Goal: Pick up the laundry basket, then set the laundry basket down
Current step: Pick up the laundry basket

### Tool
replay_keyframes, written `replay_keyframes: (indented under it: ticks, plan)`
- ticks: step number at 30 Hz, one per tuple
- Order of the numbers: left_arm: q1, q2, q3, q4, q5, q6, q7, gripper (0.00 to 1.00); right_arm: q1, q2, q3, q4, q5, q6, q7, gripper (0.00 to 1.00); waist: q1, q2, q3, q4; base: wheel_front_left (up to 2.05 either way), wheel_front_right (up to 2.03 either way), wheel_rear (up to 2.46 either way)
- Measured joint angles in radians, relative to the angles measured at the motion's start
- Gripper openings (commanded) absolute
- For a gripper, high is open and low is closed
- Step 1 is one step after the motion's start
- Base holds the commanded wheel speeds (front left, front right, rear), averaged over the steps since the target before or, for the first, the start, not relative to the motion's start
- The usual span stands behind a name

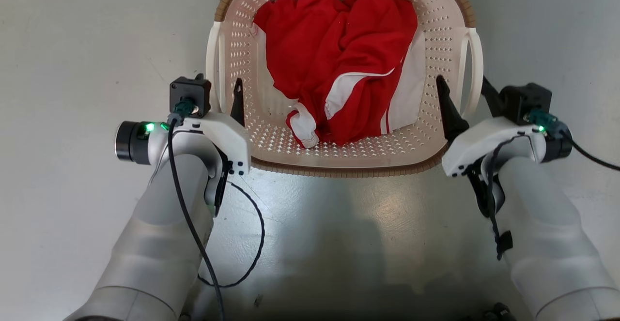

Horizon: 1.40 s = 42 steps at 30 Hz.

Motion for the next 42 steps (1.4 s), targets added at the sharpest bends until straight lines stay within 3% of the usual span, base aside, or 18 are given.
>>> replay_keyframes:
  ticks: [3,4,5,6,7,8,9,11,13,28,42]
  plan:
    - [-0.019,-0.001,-0.015,0.020,-0.012,-0.008,0.000,1.00,-0.025,-0.001,0.008,0.007,0.000,0.000,0.000,0.98,0.0000,0.0000,0.004,-0.001,0.00,0.00,0.00]
    - [-0.025,-0.001,-0.020,0.030,-0.018,-0.009,0.000,0.93,-0.029,-0.001,0.011,0.014,0.000,0.000,0.000,0.94,0.0000,0.0000,0.005,-0.001,0.00,0.00,0.00]
    - [-0.029,-0.001,-0.026,0.039,-0.028,-0.009,0.000,0.78,-0.035,-0.001,0.014,0.026,0.000,0.000,0.000,0.90,0.0000,0.0000,0.006,-0.002,0.00,0.00,0.00]
    - [-0.032,-0.001,-0.032,0.048,-0.036,-0.011,0.000,0.49,-0.039,-0.001,0.015,0.035,0.000,0.000,0.000,0.85,0.0000,0.0000,0.007,-0.002,0.00,0.00,0.00]
    - [-0.035,-0.001,-0.040,0.058,-0.043,-0.016,0.000,0.37,-0.041,-0.002,0.016,0.041,0.000,0.000,0.000,0.78,0.0000,0.0000,0.008,-0.003,0.00,0.00,0.00]
    - [-0.040,-0.001,-0.050,0.068,-0.048,-0.016,0.000,0.14,-0.043,-0.002,0.017,0.050,0.000,0.000,0.000,0.66,0.0000,0.0000,0.009,-0.004,0.00,0.00,0.00]
    - [-0.044,-0.001,-0.058,0.073,-0.054,-0.016,0.000,0.00,-0.043,-0.002,0.017,0.059,0.000,0.000,0.000,0.49,0.0000,0.0000,0.009,-0.004,0.00,0.00,0.00]
    - [-0.049,-0.001,-0.075,0.079,-0.072,-0.020,-0.001,0.00,-0.044,-0.003,0.018,0.072,0.000,0.000,0.000,0.31,0.0000,0.0000,0.010,-0.005,0.00,0.00,0.00]
    - [-0.059,-0.001,-0.095,0.089,-0.097,-0.026,-0.001,0.00,-0.049,-0.002,0.018,0.086,0.000,0.000,0.000,0.00,0.0000,0.0000,0.010,-0.004,0.00,0.00,0.00]
    - [-0.045,-0.006,-0.212,0.098,-0.241,0.002,0.000,0.00,-0.079,-0.003,-0.005,0.173,-0.001,-0.001,0.000,0.00,0.0000,0.0000,-0.066,0.006,0.00,0.00,0.00]
    - [0.077,-0.009,-0.299,0.122,-0.364,0.011,0.000,0.00,-0.055,0.005,0.072,0.334,0.047,0.000,0.001,0.00,0.0000,0.0000,-0.255,0.012,0.00,0.00,0.00]
